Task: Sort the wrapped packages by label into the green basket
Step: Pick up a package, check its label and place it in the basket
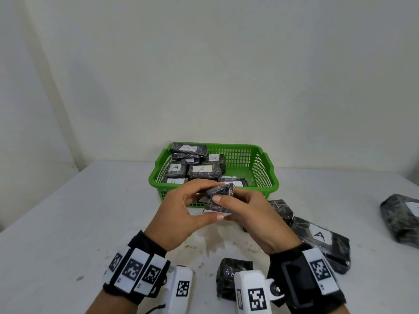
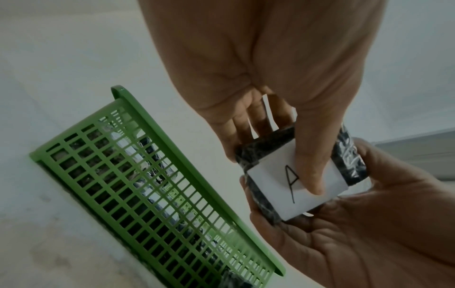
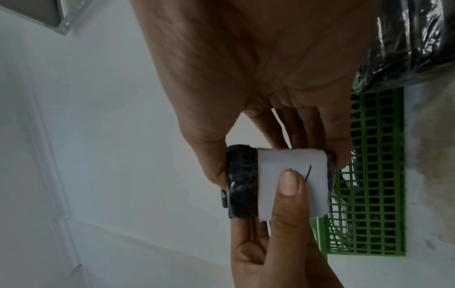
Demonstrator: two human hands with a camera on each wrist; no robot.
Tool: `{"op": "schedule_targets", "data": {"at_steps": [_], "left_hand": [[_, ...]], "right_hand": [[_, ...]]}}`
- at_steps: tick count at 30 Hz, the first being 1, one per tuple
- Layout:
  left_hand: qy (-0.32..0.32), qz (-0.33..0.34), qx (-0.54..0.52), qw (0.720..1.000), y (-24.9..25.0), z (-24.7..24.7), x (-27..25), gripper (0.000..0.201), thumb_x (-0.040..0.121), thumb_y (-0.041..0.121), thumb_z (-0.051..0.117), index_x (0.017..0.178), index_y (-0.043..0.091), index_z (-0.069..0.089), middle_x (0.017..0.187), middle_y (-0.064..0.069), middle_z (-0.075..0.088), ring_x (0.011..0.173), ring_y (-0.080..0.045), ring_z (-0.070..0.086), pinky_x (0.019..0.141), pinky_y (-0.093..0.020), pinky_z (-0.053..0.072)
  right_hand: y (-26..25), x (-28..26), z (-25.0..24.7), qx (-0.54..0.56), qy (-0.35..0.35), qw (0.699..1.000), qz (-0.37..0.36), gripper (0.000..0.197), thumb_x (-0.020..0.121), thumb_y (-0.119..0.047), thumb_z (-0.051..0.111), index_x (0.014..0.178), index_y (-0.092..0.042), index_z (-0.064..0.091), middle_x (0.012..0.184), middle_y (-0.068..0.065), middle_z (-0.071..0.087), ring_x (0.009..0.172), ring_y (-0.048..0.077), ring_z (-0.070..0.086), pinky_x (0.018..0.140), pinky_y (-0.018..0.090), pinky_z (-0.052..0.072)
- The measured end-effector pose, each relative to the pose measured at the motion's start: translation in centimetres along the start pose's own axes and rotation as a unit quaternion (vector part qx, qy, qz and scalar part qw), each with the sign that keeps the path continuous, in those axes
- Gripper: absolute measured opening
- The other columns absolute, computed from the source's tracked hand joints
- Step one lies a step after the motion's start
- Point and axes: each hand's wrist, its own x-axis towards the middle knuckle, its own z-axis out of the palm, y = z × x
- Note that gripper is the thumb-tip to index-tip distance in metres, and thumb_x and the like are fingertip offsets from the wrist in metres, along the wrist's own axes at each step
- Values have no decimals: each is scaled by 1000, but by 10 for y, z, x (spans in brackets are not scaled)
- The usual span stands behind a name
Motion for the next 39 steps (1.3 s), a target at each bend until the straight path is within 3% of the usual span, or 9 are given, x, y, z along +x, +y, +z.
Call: {"op": "schedule_targets", "data": {"at_steps": [6,14,18,22,25,28,32,36,39], "left_hand": [[9,-4,0,1000,1,-4,0,55,74,12,87,124,21,67,120,5,70,115,-17,67,98,-37,56],[-4,1,31,1000,0,-1,-1,55,74,13,88,124,23,68,122,7,68,118,-16,64,97,-38,56],[-5,-2,28,1000,1,-3,-1,56,73,17,89,124,24,68,121,7,69,117,-17,65,96,-41,57],[3,-6,24,1000,2,-1,0,56,71,17,90,122,25,69,120,7,70,116,-17,66,95,-42,57],[16,-8,2,1000,2,-2,0,56,71,14,89,123,21,69,119,5,71,115,-17,67,96,-40,57],[17,1,1,1000,2,-5,1,58,71,10,89,124,19,67,121,4,70,118,-17,66,99,-39,55],[-8,-38,-26,999,-1,-10,1,76,70,16,90,138,25,56,137,10,60,132,-8,55,106,-30,49],[-11,-117,-102,988,-1,-13,2,79,72,37,87,142,23,51,132,10,66,125,-7,61,94,-24,55],[2,-108,-107,988,1,-12,2,71,73,16,86,137,18,56,129,3,68,121,-14,64,91,-25,56]], "right_hand": [[-3,-1,-1,19,-25,999,15,32,87,-33,75,112,-13,80,113,7,80,112,24,73,102,42,57],[0,-1,0,-17,24,999,14,19,97,-15,65,98,-13,83,102,13,80,95,21,74,100,55,56],[0,0,2,-16,28,999,10,17,96,-20,68,101,-14,83,102,11,81,105,33,74,100,52,56],[-3,-1,-1,-11,24,1000,8,15,95,-18,70,100,-12,82,101,10,81,97,23,75,93,42,58],[-4,-1,-5,26,-16,999,37,27,93,-30,75,111,-11,80,116,16,77,104,29,72,95,36,60],[-1,1,-7,54,-27,997,44,43,85,-34,82,119,-8,77,124,30,69,107,38,67,101,44,59],[2,5,-14,45,17,999,4,74,70,-30,93,136,-14,65,128,2,75,122,19,70,110,47,52],[1,4,-16,53,-8,998,-21,73,72,-13,86,140,-17,60,136,-2,70,127,18,67,112,45,50],[0,2,-15,51,-27,998,-21,77,70,-12,87,142,-19,59,141,-5,67,128,20,66,112,47,50]]}}
